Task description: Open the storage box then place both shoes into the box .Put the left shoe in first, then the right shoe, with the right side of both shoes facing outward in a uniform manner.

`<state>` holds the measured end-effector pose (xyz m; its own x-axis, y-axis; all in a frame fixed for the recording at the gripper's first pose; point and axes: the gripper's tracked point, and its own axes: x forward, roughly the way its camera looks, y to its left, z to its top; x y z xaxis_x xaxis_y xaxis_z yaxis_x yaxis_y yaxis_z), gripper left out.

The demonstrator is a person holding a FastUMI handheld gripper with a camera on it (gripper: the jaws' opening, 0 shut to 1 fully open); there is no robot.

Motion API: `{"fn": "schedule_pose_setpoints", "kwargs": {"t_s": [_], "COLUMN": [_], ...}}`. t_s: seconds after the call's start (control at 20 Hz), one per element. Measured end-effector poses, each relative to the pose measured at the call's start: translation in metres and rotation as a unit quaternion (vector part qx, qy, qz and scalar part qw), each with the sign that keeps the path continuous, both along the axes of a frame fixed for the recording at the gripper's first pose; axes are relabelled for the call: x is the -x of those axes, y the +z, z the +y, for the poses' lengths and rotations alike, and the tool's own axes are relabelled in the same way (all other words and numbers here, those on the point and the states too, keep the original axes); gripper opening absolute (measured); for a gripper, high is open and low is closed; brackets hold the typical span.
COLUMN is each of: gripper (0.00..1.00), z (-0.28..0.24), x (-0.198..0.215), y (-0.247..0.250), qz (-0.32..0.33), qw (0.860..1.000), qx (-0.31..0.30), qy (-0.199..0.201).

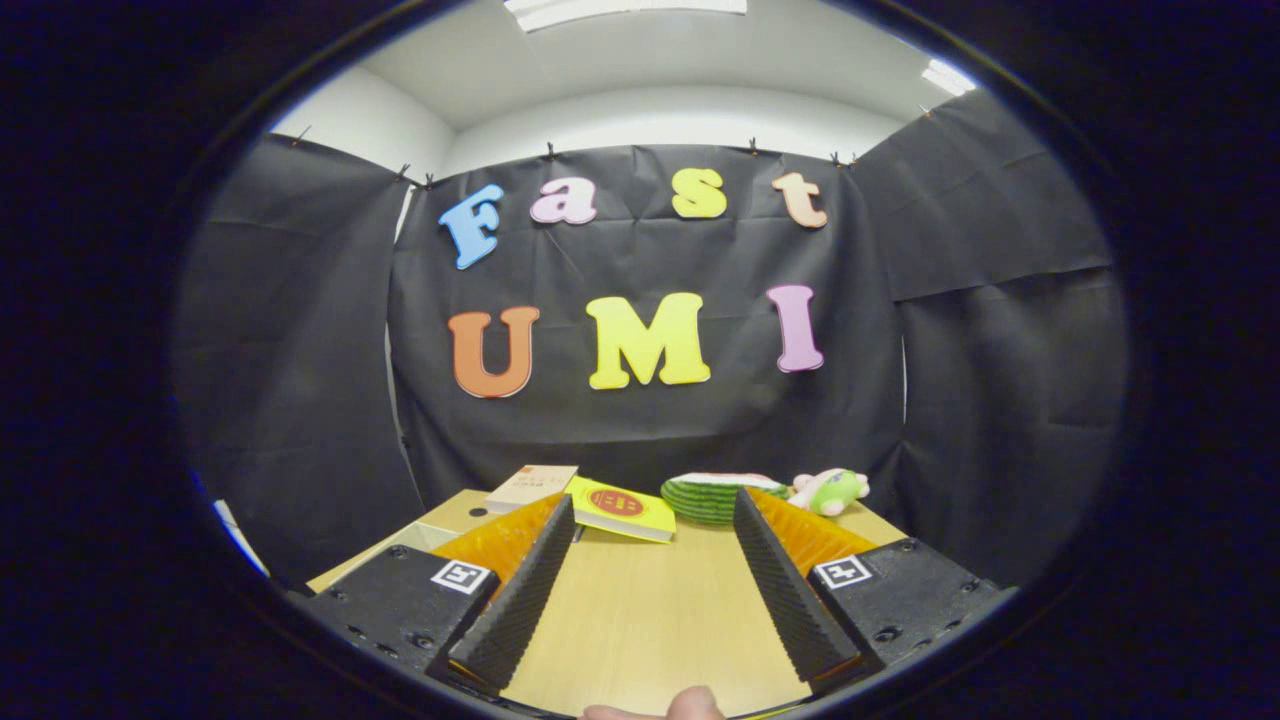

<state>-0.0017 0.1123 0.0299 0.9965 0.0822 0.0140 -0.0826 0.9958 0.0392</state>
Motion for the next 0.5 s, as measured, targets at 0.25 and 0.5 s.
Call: {"fn": "schedule_pose_setpoints", "kwargs": {"t_s": [0.25,0.5], "gripper": [1.00,1.00], "z": [0.003,0.003], "x": [0.005,0.014], "y": [0.000,-0.001], "qz": [0.002,0.011], "qw": [1.000,1.000], "qx": [-0.003,0.007], "qy": [0.002,0.005]}}
